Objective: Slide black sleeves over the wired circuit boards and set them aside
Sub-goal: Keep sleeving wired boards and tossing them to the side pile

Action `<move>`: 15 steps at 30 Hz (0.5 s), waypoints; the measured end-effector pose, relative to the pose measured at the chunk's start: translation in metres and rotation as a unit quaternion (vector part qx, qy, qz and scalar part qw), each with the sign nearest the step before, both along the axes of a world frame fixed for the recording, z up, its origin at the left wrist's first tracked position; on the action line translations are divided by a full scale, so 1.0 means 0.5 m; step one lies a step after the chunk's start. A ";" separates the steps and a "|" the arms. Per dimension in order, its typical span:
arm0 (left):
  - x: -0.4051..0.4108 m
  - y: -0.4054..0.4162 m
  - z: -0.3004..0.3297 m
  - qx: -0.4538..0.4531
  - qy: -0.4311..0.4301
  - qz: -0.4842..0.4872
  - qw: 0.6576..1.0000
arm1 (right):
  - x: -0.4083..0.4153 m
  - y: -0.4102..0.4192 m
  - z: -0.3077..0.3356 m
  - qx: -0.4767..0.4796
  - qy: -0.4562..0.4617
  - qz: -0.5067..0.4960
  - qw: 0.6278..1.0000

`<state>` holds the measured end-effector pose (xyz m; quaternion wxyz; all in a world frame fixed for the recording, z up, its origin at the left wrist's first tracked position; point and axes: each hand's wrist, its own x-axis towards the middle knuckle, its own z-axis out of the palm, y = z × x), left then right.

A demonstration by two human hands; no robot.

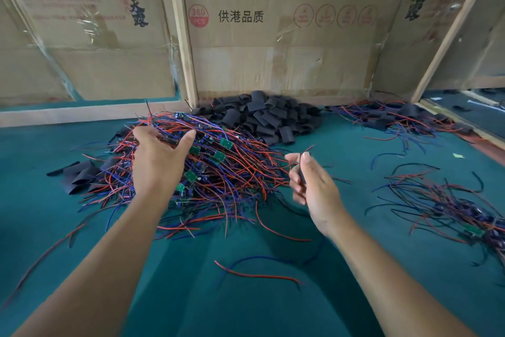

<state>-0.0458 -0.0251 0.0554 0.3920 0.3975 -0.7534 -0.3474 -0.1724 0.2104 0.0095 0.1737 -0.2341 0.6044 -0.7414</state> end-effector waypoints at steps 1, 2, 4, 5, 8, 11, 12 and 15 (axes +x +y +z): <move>-0.005 -0.007 0.007 -0.005 -0.053 0.015 0.998 | 0.001 -0.002 -0.001 -0.003 -0.003 0.002 1.000; -0.007 -0.012 0.011 -0.018 -0.108 0.032 0.993 | 0.002 -0.002 -0.002 -0.005 -0.007 0.003 1.000; -0.006 -0.015 0.013 -0.038 -0.175 0.038 0.983 | 0.000 -0.003 -0.003 -0.005 -0.011 0.005 1.000; -0.006 -0.013 0.011 -0.035 -0.170 0.025 0.984 | 0.000 -0.003 -0.003 -0.002 -0.009 0.005 1.000; -0.003 0.007 0.009 0.007 -0.041 -0.033 0.999 | 0.002 -0.004 -0.002 0.010 -0.003 0.001 1.000; 0.005 0.042 0.020 0.037 0.083 -0.067 0.994 | 0.004 -0.001 -0.003 0.017 -0.010 -0.003 1.000; 0.009 0.060 0.023 0.046 0.127 -0.081 0.988 | 0.003 0.000 -0.003 0.017 -0.013 -0.001 1.000; 0.023 0.123 0.036 0.065 0.257 -0.150 0.952 | 0.000 0.003 -0.001 -0.001 -0.021 0.018 1.000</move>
